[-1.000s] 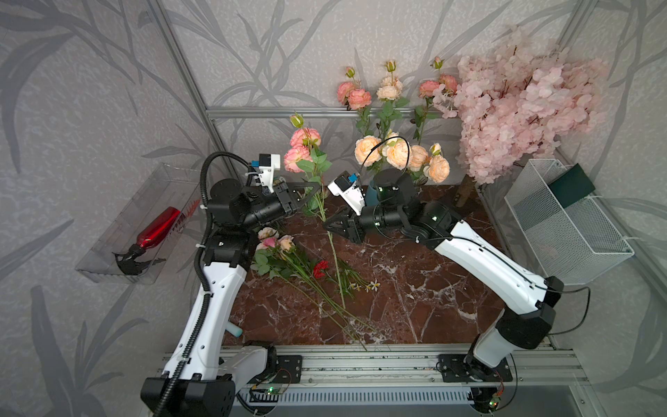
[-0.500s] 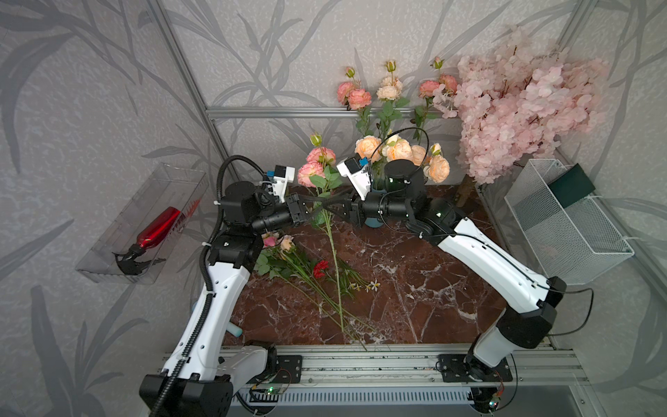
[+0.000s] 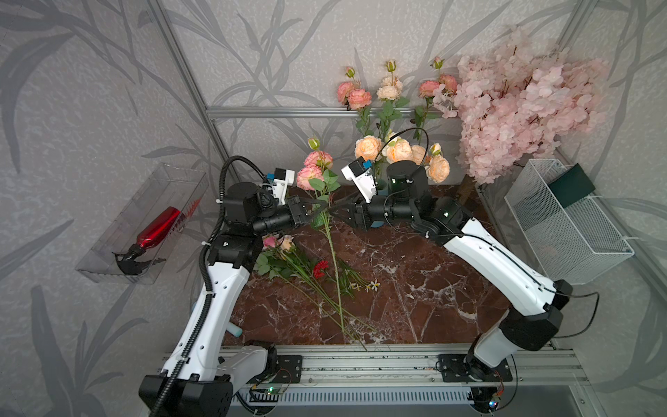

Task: Place the pink flowers into the vase
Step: Pick up the flower at the center of the board.

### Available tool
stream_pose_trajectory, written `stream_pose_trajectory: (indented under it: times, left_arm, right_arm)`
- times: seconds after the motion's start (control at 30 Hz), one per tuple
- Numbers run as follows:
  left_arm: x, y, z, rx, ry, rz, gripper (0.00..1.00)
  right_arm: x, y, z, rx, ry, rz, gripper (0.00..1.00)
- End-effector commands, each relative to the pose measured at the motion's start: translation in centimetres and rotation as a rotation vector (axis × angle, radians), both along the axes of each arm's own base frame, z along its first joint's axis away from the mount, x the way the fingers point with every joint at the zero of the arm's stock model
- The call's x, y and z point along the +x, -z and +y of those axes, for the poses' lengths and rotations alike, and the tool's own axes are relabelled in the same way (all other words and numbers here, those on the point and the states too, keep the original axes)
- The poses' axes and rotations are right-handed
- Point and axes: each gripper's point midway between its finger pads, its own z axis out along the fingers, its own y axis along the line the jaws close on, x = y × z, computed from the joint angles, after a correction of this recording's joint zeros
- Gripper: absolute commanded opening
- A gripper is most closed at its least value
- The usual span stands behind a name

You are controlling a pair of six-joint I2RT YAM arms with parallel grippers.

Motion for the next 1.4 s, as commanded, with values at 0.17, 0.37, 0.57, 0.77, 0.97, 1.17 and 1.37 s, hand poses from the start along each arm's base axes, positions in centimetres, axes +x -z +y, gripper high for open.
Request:
stream_pose_trajectory:
  times: [0.17,0.37,0.57,0.77,0.97,1.17,1.37]
  left_arm:
    - [-0.4,-2.4,0.5,0.042,-0.052,-0.097,0.0]
    - [-0.7,-3.2,-0.6,-0.019,0.001,-0.099,0.0]
    - [-0.8,-2.9,-1.2,-0.026,0.028,-0.089,0.0]
    - [-0.9,-3.3,-1.3,-0.036,0.035,-0.096,0.0]
    - [-0.8,-3.8,-1.1,-0.025,0.018,-0.105,0.0]
    - [-0.5,-3.1,-0.2,0.042,-0.055,-0.101,0.67]
    - [1.3,0.3,3.3,0.228,-0.291,-0.015,0.88]
  right_arm:
    - [-1.5,0.9,-0.6,-0.013,0.002,0.083,0.37]
    - [-1.2,1.5,1.7,0.058,-0.051,0.118,0.33]
    - [-0.8,1.0,2.8,0.107,-0.075,0.1,0.31]
    - [-0.7,1.1,3.3,0.106,-0.091,0.11,0.21]
    - [-0.8,0.9,3.4,0.115,-0.113,0.134,0.05]
    - [-0.4,-1.6,1.5,0.122,-0.06,0.047,0.0]
    - [1.3,-6.4,-1.6,0.059,0.099,-0.173,0.0]
